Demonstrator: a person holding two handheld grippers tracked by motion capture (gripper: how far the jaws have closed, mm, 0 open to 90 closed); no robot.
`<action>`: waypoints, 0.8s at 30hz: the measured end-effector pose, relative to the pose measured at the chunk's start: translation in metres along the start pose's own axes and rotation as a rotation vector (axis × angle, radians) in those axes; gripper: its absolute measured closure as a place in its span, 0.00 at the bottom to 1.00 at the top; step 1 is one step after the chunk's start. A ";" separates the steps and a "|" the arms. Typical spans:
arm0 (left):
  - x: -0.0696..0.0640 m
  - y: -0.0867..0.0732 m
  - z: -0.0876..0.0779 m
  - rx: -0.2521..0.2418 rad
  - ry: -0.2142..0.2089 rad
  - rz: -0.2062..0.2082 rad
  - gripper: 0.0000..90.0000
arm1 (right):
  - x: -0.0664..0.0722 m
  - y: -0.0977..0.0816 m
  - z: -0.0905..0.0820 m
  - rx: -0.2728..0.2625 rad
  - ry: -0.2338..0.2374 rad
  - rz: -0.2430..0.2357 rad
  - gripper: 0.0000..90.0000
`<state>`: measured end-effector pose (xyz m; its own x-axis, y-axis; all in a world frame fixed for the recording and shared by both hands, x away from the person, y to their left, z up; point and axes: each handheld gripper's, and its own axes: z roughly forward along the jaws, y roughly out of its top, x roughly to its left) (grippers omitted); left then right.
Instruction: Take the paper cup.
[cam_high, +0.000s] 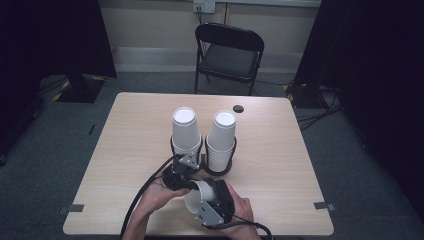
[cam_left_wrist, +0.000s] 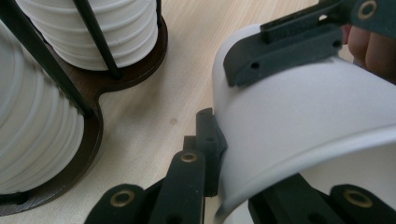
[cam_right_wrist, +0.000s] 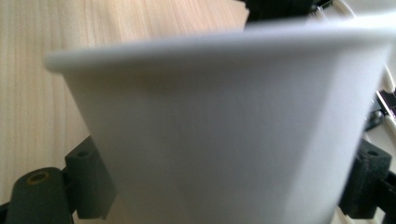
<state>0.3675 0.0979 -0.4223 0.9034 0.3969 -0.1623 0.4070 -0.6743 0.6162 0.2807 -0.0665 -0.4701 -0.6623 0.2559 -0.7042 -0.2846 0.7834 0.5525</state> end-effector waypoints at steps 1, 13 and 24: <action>0.000 0.000 0.000 0.000 0.000 0.000 0.96 | 0.000 0.000 0.000 0.000 0.000 0.000 0.14; -0.003 0.003 0.000 -0.015 -0.006 -0.005 0.95 | 0.000 0.013 0.005 -0.027 -0.011 -0.017 0.12; -0.004 0.004 0.003 -0.021 0.003 -0.025 0.94 | 0.001 0.013 0.004 -0.022 -0.028 -0.014 0.12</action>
<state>0.3663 0.0921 -0.4217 0.8923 0.4158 -0.1757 0.4269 -0.6505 0.6282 0.2789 -0.0539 -0.4656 -0.6387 0.2610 -0.7238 -0.3091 0.7744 0.5520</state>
